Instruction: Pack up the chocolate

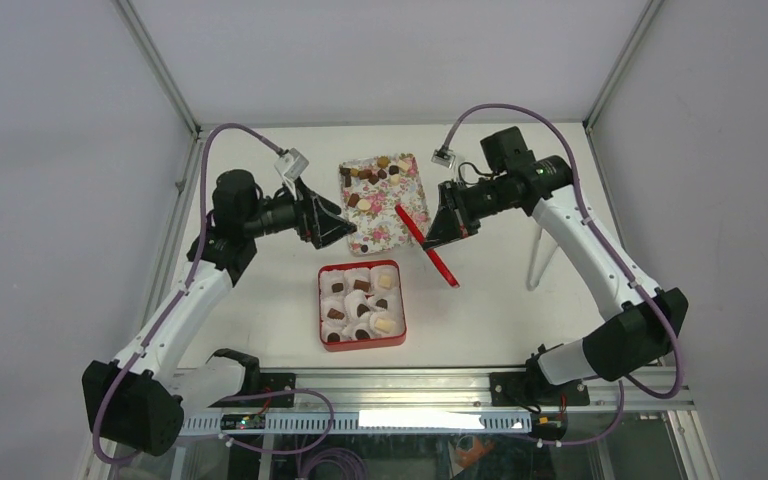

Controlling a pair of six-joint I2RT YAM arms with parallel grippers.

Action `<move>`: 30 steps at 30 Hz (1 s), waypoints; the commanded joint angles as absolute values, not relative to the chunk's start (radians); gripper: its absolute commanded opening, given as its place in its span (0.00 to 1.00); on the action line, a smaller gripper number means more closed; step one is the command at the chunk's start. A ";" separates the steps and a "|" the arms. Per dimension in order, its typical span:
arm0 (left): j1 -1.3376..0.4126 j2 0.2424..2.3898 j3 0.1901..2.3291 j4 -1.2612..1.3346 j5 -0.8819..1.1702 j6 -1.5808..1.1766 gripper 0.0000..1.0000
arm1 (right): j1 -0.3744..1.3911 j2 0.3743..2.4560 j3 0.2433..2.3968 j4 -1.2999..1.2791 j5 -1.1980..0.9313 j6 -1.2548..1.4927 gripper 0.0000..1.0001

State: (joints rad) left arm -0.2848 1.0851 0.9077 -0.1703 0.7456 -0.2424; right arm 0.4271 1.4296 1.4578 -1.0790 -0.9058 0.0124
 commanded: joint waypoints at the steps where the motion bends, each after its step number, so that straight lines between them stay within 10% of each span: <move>1: -0.289 1.018 0.883 0.164 1.012 -0.044 0.80 | 0.426 1.382 1.527 -1.113 -1.189 -0.054 0.00; 30: -0.337 1.104 1.044 -0.096 1.428 0.139 0.72 | 0.579 1.369 1.543 -0.917 -1.591 0.047 0.00</move>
